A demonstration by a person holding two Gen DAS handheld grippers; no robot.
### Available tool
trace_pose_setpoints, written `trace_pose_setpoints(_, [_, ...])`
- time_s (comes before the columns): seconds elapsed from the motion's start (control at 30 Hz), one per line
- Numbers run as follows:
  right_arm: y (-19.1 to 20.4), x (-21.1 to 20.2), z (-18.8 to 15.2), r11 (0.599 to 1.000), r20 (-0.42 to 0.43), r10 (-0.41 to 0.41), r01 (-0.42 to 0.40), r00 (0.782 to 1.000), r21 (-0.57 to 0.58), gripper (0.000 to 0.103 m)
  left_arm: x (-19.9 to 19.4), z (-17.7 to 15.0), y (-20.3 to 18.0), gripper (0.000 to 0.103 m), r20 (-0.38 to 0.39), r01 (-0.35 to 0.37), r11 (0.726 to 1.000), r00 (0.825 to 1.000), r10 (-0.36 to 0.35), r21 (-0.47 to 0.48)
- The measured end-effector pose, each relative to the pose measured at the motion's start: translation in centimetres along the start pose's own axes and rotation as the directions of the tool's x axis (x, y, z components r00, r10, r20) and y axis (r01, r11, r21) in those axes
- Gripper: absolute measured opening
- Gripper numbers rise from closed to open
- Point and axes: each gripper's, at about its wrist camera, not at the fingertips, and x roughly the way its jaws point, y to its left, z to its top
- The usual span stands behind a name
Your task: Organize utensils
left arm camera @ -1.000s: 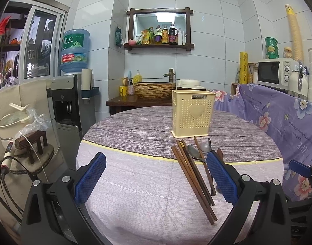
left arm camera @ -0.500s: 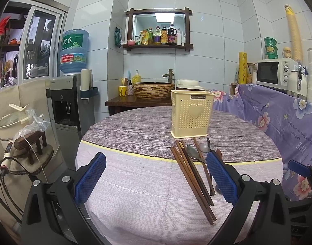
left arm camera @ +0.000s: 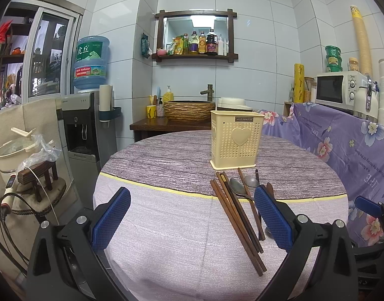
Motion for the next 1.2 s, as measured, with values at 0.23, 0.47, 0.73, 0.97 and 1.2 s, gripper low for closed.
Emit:
trace_pose_setpoints(0.23, [0.01, 0.00, 0.00, 1.000, -0.001, 0.000, 0.000, 1.000, 0.000, 0.098, 0.03, 0.10, -0.14, 0.098, 0.001, 0.000, 1.000, 1.000, 0.000, 0.006])
trace_pose_setpoints(0.47, [0.04, -0.02, -0.01, 1.000, 0.000, 0.000, 0.000, 1.000, -0.001, 0.098, 0.03, 0.04, -0.10, 0.098, 0.001, 0.001, 1.000, 1.000, -0.001, 0.006])
trace_pose_setpoints(0.73, [0.06, 0.01, -0.02, 1.000, 0.000, 0.000, 0.000, 1.000, 0.000, 0.098, 0.03, 0.03, -0.12, 0.098, 0.000, 0.002, 1.000, 1.000, -0.002, 0.006])
trace_pose_setpoints(0.97, [0.06, 0.01, -0.04, 1.000, -0.001, 0.000, 0.000, 1.000, 0.000, 0.098, 0.02, 0.02, -0.13, 0.098, -0.001, 0.002, 1.000, 1.000, -0.002, 0.006])
trace_pose_setpoints(1.2, [0.03, 0.27, -0.18, 1.000, -0.011, -0.004, 0.004, 1.000, -0.001, 0.098, 0.48, -0.14, -0.12, 0.098, -0.019, 0.002, 1.000, 1.000, -0.002, 0.005])
